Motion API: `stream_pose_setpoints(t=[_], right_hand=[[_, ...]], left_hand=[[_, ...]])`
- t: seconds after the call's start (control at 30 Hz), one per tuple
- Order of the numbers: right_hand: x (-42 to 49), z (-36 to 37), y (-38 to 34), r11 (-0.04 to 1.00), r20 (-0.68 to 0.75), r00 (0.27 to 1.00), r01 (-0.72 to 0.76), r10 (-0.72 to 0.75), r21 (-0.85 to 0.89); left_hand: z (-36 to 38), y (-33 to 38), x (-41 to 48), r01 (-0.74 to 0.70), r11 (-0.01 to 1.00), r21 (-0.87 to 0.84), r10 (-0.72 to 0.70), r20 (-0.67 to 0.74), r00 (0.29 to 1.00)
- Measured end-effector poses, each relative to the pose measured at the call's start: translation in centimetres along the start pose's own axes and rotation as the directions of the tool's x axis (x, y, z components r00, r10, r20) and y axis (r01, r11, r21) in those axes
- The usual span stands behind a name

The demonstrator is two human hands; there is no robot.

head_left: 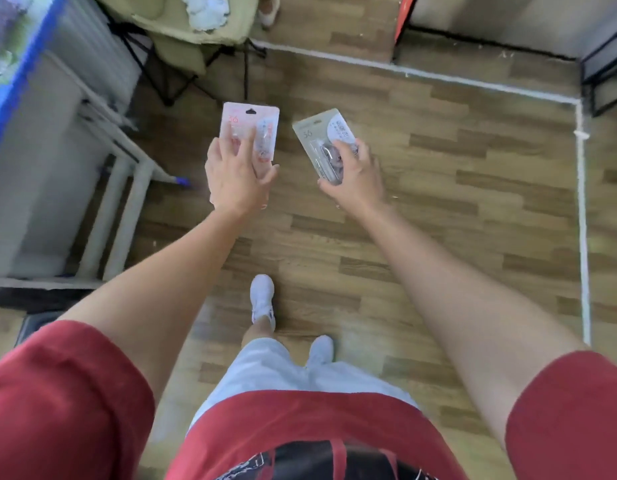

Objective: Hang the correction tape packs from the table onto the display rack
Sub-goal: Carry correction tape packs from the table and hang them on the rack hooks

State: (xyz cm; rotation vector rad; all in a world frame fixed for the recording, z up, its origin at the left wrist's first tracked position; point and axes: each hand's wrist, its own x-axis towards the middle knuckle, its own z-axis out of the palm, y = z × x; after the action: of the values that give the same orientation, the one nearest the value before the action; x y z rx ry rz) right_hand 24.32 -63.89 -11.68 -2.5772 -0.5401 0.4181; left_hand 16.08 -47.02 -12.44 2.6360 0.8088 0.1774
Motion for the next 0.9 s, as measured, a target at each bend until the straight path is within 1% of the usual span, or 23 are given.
stream_pose_setpoints(t=[0.1,0.2,0.33,0.47,0.6,0.7,0.8,0.9], right_hand=[[-2.3,-3.0,6.0,0.993,-0.072,0.99,-0.119,0.12,0.019],[-4.1,-5.8,11.3,0.975,-0.147,0.964,-0.213,0.22,0.06],[-5.7,-9.2,17.5,0.937,-0.213,0.912,-0.34,0.35,0.081],[-6.1,-12.4,22.6,0.895,-0.267,0.856,-0.439,0.442,0.074],[-5.3,-15.7,26.7,0.848,-0.29,0.8,-0.523,0.524,0.088],[-3.9,-18.6,29.2,0.808,-0.313,0.752,-0.581,0.58,0.1],[-1.7,-21.0,31.5,0.795,-0.337,0.73,-0.597,0.595,0.108],[0.9,-23.0,34.0,0.794,-0.345,0.725,-0.595,0.597,0.124]], left_hand=[[3.0,6.2,-0.9,-0.108,0.994,-0.033,0.11,0.074,0.991],[5.4,12.0,-1.0,-0.21,0.976,-0.061,0.216,0.133,0.967],[8.6,19.3,-0.5,-0.338,0.936,-0.096,0.351,0.19,0.917],[11.9,25.7,0.6,-0.426,0.894,-0.137,0.447,0.239,0.862],[14.3,31.6,2.3,-0.471,0.867,-0.164,0.499,0.284,0.819],[15.3,35.7,4.0,-0.504,0.847,-0.168,0.531,0.29,0.796],[16.3,39.4,6.3,-0.501,0.849,-0.169,0.529,0.282,0.801],[17.7,42.4,8.7,-0.496,0.855,-0.154,0.519,0.274,0.81]])
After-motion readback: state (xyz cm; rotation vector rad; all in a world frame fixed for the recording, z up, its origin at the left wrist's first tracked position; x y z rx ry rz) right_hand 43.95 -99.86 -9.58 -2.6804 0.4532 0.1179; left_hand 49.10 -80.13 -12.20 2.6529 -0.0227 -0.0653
